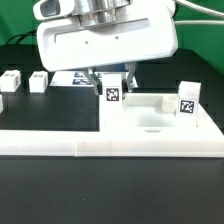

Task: Assemble square table

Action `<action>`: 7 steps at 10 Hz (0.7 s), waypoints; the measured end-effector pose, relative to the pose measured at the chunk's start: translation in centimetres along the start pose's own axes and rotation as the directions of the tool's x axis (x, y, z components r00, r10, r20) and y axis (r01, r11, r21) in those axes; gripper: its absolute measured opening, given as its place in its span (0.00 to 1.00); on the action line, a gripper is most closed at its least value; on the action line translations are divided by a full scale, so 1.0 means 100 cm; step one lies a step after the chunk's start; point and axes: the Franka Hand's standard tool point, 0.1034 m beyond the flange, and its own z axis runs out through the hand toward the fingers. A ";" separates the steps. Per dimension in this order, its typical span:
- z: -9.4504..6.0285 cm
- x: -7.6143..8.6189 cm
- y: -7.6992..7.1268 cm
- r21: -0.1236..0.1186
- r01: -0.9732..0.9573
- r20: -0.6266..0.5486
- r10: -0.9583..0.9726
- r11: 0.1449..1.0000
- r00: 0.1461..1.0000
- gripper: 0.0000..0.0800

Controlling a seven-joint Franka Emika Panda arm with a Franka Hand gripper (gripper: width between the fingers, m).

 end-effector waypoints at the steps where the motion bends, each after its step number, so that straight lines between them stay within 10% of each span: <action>1: 0.000 0.000 0.000 0.001 -0.062 0.000 0.062 0.998 0.998 0.36; 4: 0.002 0.005 0.000 0.015 -0.372 -0.001 0.372 0.928 0.928 0.36; 7: 0.005 0.005 -0.005 0.024 -0.763 0.018 0.763 0.646 0.646 0.36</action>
Offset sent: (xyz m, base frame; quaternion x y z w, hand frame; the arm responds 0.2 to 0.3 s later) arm 0.0207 -0.0158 -0.0148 0.0028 0.0182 0.3226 0.9463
